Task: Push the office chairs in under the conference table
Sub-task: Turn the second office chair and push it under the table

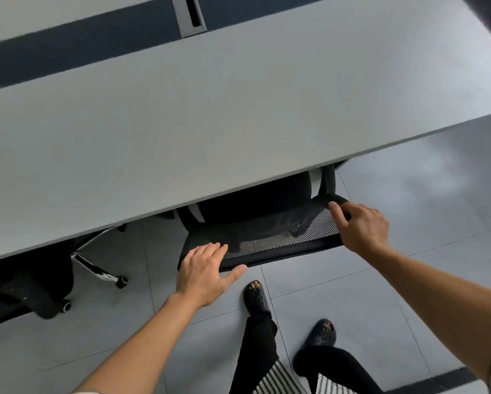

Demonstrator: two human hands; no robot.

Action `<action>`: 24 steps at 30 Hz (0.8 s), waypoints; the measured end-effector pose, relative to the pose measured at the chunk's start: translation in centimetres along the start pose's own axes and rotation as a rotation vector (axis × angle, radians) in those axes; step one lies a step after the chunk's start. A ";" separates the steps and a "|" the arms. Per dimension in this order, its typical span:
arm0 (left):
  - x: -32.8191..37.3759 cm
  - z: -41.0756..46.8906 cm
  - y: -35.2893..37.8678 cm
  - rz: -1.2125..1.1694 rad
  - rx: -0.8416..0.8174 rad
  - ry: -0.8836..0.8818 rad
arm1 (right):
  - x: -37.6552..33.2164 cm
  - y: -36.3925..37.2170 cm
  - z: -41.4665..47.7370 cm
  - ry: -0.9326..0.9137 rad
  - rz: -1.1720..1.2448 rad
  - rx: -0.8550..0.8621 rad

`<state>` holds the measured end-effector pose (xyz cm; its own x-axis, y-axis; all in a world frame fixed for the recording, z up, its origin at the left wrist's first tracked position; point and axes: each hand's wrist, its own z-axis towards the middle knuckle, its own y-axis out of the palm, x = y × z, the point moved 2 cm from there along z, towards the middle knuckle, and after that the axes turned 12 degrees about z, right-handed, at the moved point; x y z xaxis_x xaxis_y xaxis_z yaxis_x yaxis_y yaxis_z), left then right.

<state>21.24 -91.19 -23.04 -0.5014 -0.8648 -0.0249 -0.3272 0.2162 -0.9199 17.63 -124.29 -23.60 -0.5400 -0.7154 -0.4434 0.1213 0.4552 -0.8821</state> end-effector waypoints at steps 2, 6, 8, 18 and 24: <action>-1.5 0.8 -0.7 -0.034 0.003 -0.023 | -1.9 0.3 0.9 0.002 0.010 -0.010; -2.2 0.9 -0.7 -0.028 -0.036 0.006 | -2.9 0.6 0.7 0.010 0.010 -0.009; -2.0 0.9 -0.6 -0.029 -0.058 0.026 | -2.3 0.5 0.6 0.037 0.001 0.001; 1.4 1.7 -4.7 -0.026 -0.126 0.162 | 0.3 -4.1 -1.2 0.168 -0.091 -0.162; 0.8 2.4 -5.9 -0.143 -0.336 0.150 | -2.5 -4.3 -4.9 0.043 0.102 -0.270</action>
<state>24.68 -94.19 -18.60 -0.5351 -0.8265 0.1749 -0.6338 0.2559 -0.7300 14.35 -121.85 -17.93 -0.5717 -0.6382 -0.5156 -0.0461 0.6525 -0.7564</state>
